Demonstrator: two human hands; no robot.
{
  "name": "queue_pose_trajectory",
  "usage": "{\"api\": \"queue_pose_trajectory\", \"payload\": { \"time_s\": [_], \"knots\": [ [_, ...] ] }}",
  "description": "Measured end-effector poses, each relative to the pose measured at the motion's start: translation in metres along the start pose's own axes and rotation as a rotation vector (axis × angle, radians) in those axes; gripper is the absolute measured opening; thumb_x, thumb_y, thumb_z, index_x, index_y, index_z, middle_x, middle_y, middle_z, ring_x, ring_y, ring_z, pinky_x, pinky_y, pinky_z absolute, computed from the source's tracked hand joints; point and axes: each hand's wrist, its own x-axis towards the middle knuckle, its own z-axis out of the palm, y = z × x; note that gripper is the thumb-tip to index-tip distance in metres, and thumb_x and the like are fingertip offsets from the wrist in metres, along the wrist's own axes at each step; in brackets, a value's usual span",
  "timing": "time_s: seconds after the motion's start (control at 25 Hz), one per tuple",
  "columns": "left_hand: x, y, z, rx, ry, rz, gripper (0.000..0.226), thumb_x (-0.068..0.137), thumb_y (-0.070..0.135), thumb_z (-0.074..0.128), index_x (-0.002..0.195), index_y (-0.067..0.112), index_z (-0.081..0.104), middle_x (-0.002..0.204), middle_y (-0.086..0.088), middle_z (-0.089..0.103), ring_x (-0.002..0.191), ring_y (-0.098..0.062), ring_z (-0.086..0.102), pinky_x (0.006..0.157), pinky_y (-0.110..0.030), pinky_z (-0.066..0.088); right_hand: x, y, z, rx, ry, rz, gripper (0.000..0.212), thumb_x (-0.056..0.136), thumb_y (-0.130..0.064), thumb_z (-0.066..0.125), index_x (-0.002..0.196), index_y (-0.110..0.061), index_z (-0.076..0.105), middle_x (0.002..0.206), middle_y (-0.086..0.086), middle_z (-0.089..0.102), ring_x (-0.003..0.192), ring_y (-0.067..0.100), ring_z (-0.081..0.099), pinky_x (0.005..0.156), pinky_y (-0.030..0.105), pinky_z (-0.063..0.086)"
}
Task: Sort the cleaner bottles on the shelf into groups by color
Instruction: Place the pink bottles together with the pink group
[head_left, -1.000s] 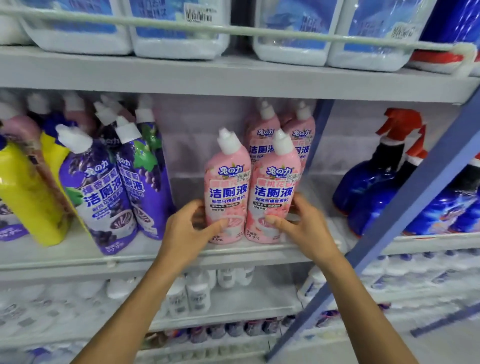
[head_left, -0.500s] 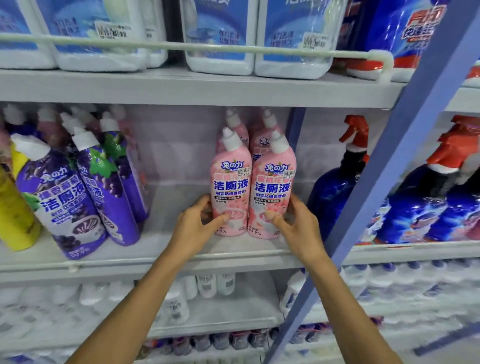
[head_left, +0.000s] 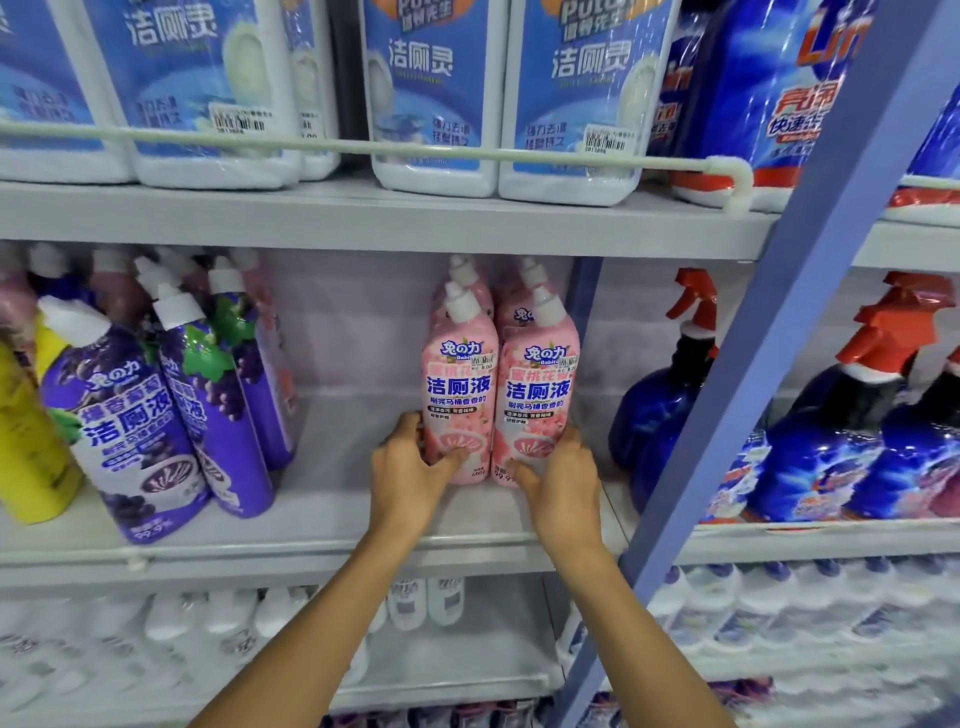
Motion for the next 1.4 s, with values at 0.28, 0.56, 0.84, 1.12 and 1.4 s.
{"api": "queue_pose_trajectory", "payload": {
  "time_s": [0.28, 0.56, 0.84, 1.12, 1.4],
  "knots": [
    [0.025, 0.004, 0.020, 0.077, 0.061, -0.067, 0.052, 0.070, 0.040, 0.089, 0.107, 0.016, 0.060, 0.101, -0.002, 0.076, 0.089, -0.024, 0.073, 0.081, -0.040, 0.060, 0.030, -0.005, 0.018, -0.095, 0.038, -0.012, 0.055, 0.083, -0.020, 0.081, 0.124, -0.005, 0.047, 0.118, 0.014, 0.061, 0.101, 0.033, 0.067, 0.077, 0.038, 0.056],
    [0.034, -0.001, 0.026, 0.086, 0.060, -0.101, 0.051, 0.072, 0.040, 0.088, 0.104, 0.016, 0.058, 0.101, -0.004, 0.075, 0.089, -0.027, 0.072, 0.081, -0.042, 0.059, 0.036, -0.003, 0.025, -0.101, 0.063, -0.036, 0.054, 0.085, -0.021, 0.081, 0.126, -0.004, 0.050, 0.118, 0.014, 0.062, 0.102, 0.030, 0.068, 0.082, 0.038, 0.058],
    [0.034, 0.002, 0.022, 0.091, 0.002, -0.099, 0.048, 0.074, 0.041, 0.086, 0.106, 0.015, 0.060, 0.100, -0.002, 0.074, 0.088, -0.024, 0.072, 0.081, -0.040, 0.059, 0.040, 0.004, 0.021, -0.046, 0.018, -0.010, 0.056, 0.089, -0.033, 0.074, 0.131, -0.005, 0.049, 0.122, 0.010, 0.056, 0.107, 0.029, 0.059, 0.084, 0.034, 0.046],
    [0.042, 0.009, 0.013, 0.220, -0.056, -0.098, 0.042, 0.081, 0.040, 0.080, 0.107, 0.013, 0.060, 0.106, -0.007, 0.073, 0.098, -0.029, 0.069, 0.083, -0.036, 0.055, 0.046, 0.001, 0.025, -0.113, 0.022, -0.059, 0.056, 0.083, -0.033, 0.081, 0.124, -0.006, 0.055, 0.117, 0.014, 0.066, 0.101, 0.032, 0.067, 0.083, 0.038, 0.056],
    [0.028, 0.008, -0.020, 0.441, -0.360, 0.013, 0.057, 0.085, 0.057, 0.059, 0.129, 0.023, 0.047, 0.123, -0.007, 0.065, 0.113, -0.034, 0.063, 0.094, -0.044, 0.053, 0.020, -0.010, 0.004, -0.363, -0.149, -0.016, 0.055, 0.090, -0.043, 0.069, 0.129, -0.007, 0.053, 0.119, 0.020, 0.064, 0.104, 0.041, 0.064, 0.083, 0.043, 0.054]
  ]
}}
